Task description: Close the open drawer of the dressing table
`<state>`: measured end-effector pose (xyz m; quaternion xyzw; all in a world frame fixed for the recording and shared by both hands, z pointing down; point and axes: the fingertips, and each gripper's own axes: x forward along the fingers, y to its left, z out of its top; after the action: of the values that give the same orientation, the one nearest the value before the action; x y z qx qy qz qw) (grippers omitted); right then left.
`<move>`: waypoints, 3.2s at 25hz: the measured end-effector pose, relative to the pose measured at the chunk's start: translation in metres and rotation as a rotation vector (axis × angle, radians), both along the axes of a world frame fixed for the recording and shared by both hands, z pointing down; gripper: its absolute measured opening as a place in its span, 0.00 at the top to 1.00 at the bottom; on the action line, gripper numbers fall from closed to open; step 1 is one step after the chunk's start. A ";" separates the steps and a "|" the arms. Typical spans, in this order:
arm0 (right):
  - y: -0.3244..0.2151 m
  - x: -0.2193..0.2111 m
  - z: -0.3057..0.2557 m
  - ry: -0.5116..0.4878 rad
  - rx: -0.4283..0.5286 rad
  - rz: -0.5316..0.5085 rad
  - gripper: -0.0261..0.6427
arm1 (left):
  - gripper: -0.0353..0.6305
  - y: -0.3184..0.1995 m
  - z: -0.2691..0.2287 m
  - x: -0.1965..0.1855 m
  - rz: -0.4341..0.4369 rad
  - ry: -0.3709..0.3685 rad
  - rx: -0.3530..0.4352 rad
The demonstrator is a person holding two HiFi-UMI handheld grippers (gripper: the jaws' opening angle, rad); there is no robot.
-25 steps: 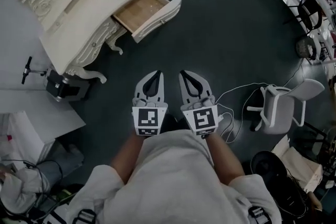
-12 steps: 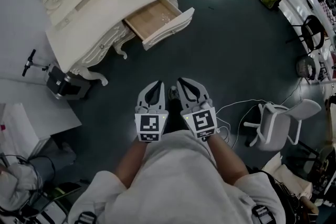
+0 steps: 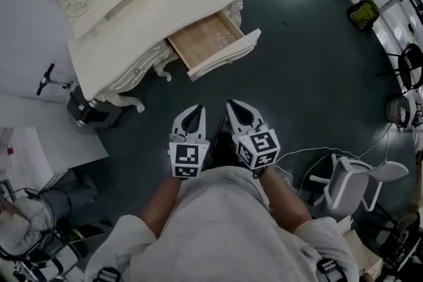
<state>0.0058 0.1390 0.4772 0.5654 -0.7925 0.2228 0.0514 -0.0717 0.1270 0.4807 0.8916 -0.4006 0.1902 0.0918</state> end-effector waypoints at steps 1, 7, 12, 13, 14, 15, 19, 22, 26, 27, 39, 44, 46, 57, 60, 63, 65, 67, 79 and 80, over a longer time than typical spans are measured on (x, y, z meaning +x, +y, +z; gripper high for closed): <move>-0.011 0.005 0.005 -0.020 -0.007 -0.004 0.94 | 0.94 -0.010 0.003 0.007 0.005 -0.009 -0.004; -0.058 0.024 0.048 -0.124 -0.116 -0.067 0.94 | 0.94 -0.047 0.026 0.042 0.033 -0.084 -0.052; -0.078 0.043 0.074 -0.168 -0.168 -0.101 0.94 | 0.94 -0.067 0.034 0.061 0.004 -0.109 -0.066; -0.081 0.045 0.080 -0.172 -0.177 -0.107 0.94 | 0.94 -0.070 0.035 0.060 -0.004 -0.116 -0.073; -0.084 0.046 0.085 -0.179 -0.187 -0.111 0.94 | 0.94 -0.073 0.037 0.058 -0.011 -0.124 -0.082; -0.086 0.047 0.090 -0.189 -0.197 -0.111 0.94 | 0.94 -0.075 0.039 0.056 -0.020 -0.133 -0.092; -0.098 0.057 0.114 -0.213 -0.240 -0.084 0.94 | 0.94 -0.090 0.048 0.048 -0.056 -0.171 -0.106; -0.111 0.065 0.137 -0.193 -0.273 -0.063 0.94 | 0.94 -0.099 0.056 0.051 -0.055 -0.207 -0.090; -0.122 0.076 0.158 -0.162 -0.293 -0.029 0.94 | 0.94 -0.105 0.068 0.065 -0.012 -0.200 -0.106; -0.125 0.079 0.163 -0.157 -0.298 -0.017 0.94 | 0.94 -0.108 0.069 0.068 0.000 -0.200 -0.110; -0.152 0.096 0.232 0.059 -0.387 0.043 0.93 | 0.94 -0.134 0.079 0.058 0.017 -0.201 -0.139; -0.165 0.092 0.260 0.122 -0.429 0.033 0.75 | 0.94 -0.138 0.081 0.046 0.014 -0.206 -0.140; -0.170 0.090 0.268 0.145 -0.452 0.031 0.75 | 0.94 -0.138 0.084 0.039 0.012 -0.210 -0.149; -0.192 0.091 0.300 0.307 -0.526 0.031 0.74 | 0.94 -0.152 0.106 0.010 -0.034 -0.191 -0.210; -0.197 0.092 0.300 0.346 -0.512 0.023 0.74 | 0.94 -0.157 0.115 0.010 -0.038 -0.182 -0.231; -0.202 0.091 0.297 0.384 -0.498 0.007 0.74 | 0.94 -0.162 0.120 0.011 -0.040 -0.179 -0.236; -0.205 0.091 0.296 0.401 -0.492 0.007 0.74 | 0.94 -0.162 0.122 0.011 -0.040 -0.179 -0.232; -0.207 0.090 0.300 0.407 -0.501 0.000 0.74 | 0.94 -0.160 0.122 0.012 -0.039 -0.179 -0.237; -0.207 0.091 0.311 0.398 -0.508 -0.029 0.75 | 0.94 -0.157 0.132 0.003 -0.063 -0.180 -0.269; -0.208 0.091 0.312 0.399 -0.507 -0.036 0.75 | 0.94 -0.157 0.133 0.003 -0.065 -0.180 -0.271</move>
<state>0.0969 -0.0685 0.7888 0.5531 -0.6960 0.2969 0.3487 -0.0689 -0.0298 0.6133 0.8369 -0.4063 0.3188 0.1812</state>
